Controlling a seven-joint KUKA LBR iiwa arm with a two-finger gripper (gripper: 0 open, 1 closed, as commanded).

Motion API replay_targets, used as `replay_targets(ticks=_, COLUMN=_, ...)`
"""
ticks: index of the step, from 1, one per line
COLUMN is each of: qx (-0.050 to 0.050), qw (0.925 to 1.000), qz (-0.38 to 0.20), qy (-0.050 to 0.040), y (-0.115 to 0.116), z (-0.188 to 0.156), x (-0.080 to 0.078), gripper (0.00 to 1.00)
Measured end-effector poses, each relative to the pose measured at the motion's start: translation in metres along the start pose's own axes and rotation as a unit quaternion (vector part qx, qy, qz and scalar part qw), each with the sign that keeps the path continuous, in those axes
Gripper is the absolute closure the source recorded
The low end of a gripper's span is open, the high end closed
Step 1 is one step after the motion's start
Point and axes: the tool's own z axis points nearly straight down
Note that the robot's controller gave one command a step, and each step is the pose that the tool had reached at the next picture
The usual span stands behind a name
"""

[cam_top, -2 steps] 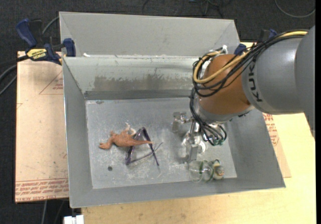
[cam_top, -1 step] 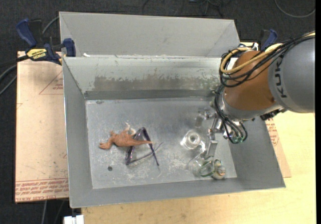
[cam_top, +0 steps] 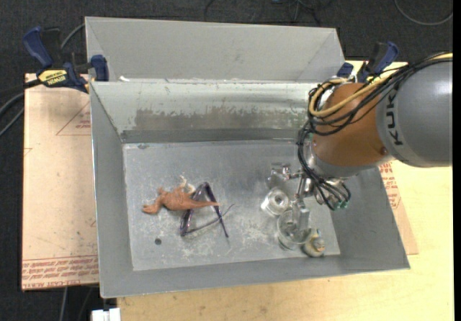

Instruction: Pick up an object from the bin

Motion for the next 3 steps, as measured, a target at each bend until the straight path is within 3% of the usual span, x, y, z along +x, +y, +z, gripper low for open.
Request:
replay_targets(ticks=1, qx=0.001, qw=0.9799, qz=0.2, qy=-0.0002, y=0.008, z=-0.001, x=0.014, gripper=0.0)
replay_targets(ticks=2, qx=0.0, qw=0.9824, qz=-0.186, qy=-0.005, y=-0.019, z=-0.004, x=0.033, gripper=1.0)
replay_targets(ticks=3, qx=0.0, qw=0.9824, qz=-0.186, qy=-0.005, y=-0.019, z=-0.004, x=0.033, gripper=1.0)
